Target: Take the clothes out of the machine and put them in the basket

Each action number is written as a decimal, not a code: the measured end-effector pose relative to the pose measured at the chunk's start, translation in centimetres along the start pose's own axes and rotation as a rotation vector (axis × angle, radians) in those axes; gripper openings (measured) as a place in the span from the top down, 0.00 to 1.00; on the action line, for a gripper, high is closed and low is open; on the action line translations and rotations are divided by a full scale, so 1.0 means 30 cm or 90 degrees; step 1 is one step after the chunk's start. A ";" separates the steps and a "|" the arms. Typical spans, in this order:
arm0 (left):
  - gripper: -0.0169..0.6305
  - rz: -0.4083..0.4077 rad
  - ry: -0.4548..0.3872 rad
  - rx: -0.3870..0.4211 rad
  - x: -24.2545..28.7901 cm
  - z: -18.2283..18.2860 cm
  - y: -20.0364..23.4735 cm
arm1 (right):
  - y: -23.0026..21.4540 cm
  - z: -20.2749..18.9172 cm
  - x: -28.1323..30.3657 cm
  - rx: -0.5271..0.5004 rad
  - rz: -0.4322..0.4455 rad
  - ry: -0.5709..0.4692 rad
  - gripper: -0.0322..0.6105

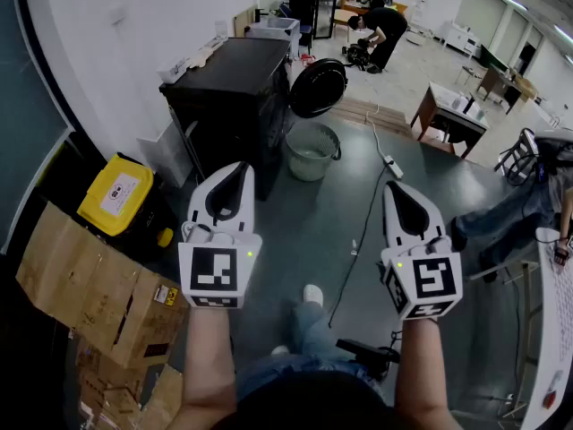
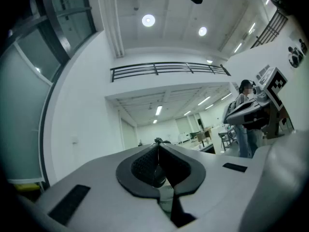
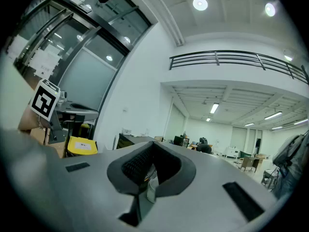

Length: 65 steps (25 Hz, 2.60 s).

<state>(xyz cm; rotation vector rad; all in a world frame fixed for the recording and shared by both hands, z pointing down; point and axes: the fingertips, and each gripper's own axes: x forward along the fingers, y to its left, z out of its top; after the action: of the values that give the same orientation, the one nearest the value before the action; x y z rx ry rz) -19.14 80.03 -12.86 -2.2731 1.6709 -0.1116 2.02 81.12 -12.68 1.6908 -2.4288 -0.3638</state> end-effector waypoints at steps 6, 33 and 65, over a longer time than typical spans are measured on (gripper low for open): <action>0.97 -0.002 0.001 0.020 0.008 -0.001 -0.011 | 0.002 -0.005 0.011 0.006 0.015 -0.021 0.95; 0.11 0.063 0.102 -0.068 0.532 -0.179 0.130 | -0.222 -0.181 0.557 0.111 0.041 0.027 0.13; 0.11 0.070 0.127 -0.073 1.238 -0.313 0.159 | -0.633 -0.379 1.104 0.134 0.025 0.060 0.13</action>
<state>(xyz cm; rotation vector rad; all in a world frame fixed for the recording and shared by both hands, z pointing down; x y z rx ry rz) -14.17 41.86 -9.97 -2.3112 1.9463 -0.2308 10.57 42.56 -7.50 1.6940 -2.5012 -0.0228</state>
